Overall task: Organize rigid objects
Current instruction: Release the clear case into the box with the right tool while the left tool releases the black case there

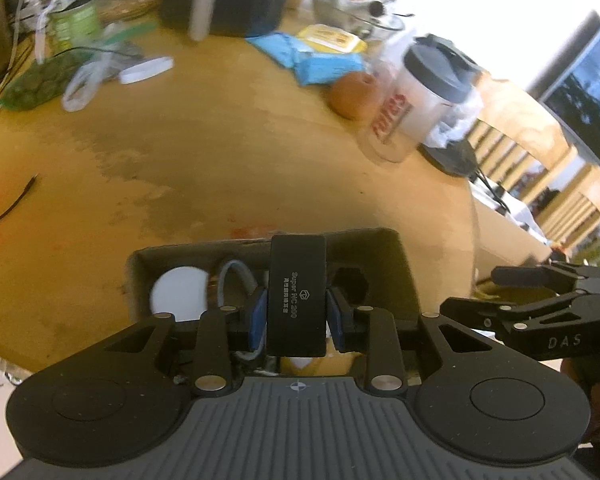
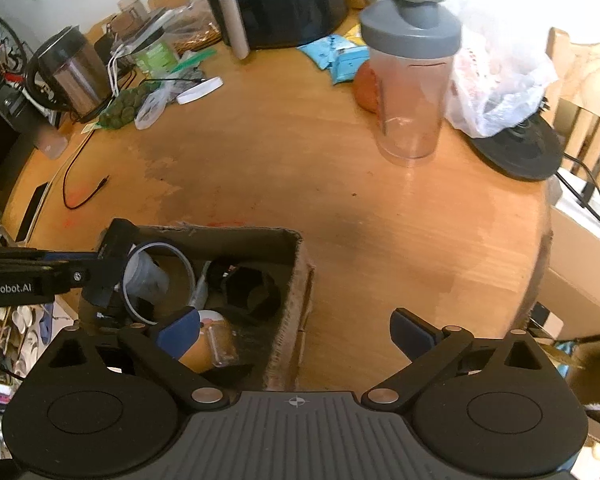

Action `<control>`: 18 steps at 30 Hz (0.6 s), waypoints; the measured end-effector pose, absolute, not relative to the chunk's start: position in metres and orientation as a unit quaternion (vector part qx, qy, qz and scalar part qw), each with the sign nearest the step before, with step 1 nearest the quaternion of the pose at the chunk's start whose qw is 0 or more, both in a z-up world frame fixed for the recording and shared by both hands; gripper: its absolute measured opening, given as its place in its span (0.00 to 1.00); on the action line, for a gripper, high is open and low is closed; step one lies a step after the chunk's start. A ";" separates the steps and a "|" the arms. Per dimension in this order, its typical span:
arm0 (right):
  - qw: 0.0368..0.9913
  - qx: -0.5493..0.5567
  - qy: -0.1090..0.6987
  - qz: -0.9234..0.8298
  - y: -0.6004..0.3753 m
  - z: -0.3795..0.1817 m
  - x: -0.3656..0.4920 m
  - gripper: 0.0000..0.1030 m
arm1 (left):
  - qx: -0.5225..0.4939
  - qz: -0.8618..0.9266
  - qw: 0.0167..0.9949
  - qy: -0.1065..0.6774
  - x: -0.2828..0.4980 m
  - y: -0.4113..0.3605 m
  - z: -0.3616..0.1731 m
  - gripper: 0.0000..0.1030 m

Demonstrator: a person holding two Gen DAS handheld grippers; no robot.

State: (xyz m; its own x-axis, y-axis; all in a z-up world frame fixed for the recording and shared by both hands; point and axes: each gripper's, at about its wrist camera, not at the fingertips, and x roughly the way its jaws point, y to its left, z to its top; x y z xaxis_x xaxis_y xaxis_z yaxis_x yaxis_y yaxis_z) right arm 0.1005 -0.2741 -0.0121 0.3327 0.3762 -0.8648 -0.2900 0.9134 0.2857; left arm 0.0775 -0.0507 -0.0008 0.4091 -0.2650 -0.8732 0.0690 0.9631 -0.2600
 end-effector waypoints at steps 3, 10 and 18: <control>0.819 0.048 0.537 0.196 -0.281 -0.010 0.099 1.00 | -0.076 -0.110 0.836 0.532 0.080 -0.060 0.002 0.30; 0.823 0.058 0.532 0.190 -0.291 -0.009 0.095 1.00 | 0.006 -0.088 0.842 0.532 0.082 -0.076 0.001 0.47; 0.819 0.052 0.534 0.201 -0.282 -0.010 0.095 1.00 | 0.004 -0.060 0.842 0.536 0.070 -0.065 -0.001 0.57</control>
